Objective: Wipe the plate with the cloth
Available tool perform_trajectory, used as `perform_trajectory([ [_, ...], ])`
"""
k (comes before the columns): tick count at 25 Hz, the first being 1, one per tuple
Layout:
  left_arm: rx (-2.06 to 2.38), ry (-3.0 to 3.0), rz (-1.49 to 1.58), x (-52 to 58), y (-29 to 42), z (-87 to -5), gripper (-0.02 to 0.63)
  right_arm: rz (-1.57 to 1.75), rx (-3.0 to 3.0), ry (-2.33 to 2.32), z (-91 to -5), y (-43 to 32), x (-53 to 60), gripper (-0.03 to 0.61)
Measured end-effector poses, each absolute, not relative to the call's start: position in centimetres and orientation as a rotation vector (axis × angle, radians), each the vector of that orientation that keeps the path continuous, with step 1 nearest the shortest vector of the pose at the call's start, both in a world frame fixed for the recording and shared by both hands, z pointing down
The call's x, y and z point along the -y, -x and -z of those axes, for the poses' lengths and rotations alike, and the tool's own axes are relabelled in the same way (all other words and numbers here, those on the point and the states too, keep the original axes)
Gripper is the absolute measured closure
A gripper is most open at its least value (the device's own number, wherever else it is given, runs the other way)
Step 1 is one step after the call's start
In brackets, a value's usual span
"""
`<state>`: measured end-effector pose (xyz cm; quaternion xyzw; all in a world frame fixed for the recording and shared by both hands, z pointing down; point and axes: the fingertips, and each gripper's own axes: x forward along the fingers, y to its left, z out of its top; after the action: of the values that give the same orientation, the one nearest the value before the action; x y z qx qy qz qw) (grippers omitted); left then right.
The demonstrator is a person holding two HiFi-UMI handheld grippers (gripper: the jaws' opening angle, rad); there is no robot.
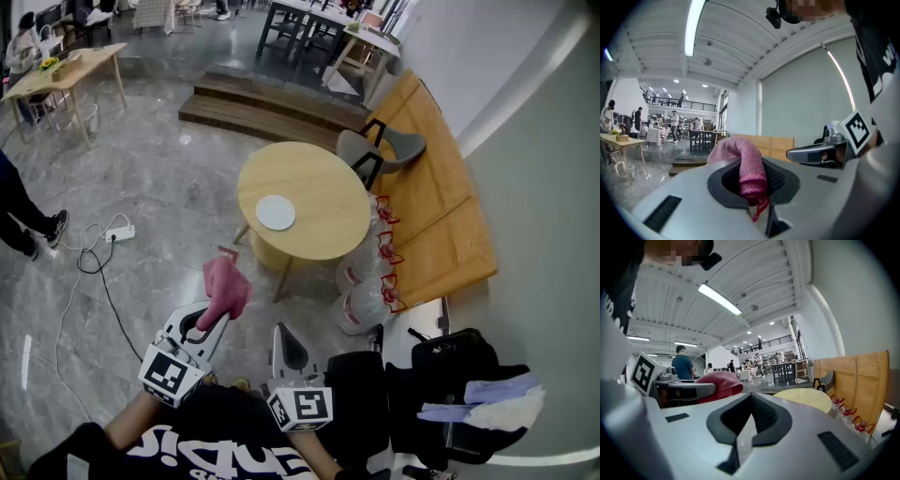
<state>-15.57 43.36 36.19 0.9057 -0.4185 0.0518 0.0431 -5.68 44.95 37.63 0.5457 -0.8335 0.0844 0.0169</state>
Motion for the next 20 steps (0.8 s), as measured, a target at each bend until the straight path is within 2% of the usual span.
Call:
perform_trajectory([
  [20,1.314,-2.752,-0.202,-43.5,14.7,-35.4,0.561,-0.331,2.644,-1.666,-37.5,4.0,-46.3,0.557],
])
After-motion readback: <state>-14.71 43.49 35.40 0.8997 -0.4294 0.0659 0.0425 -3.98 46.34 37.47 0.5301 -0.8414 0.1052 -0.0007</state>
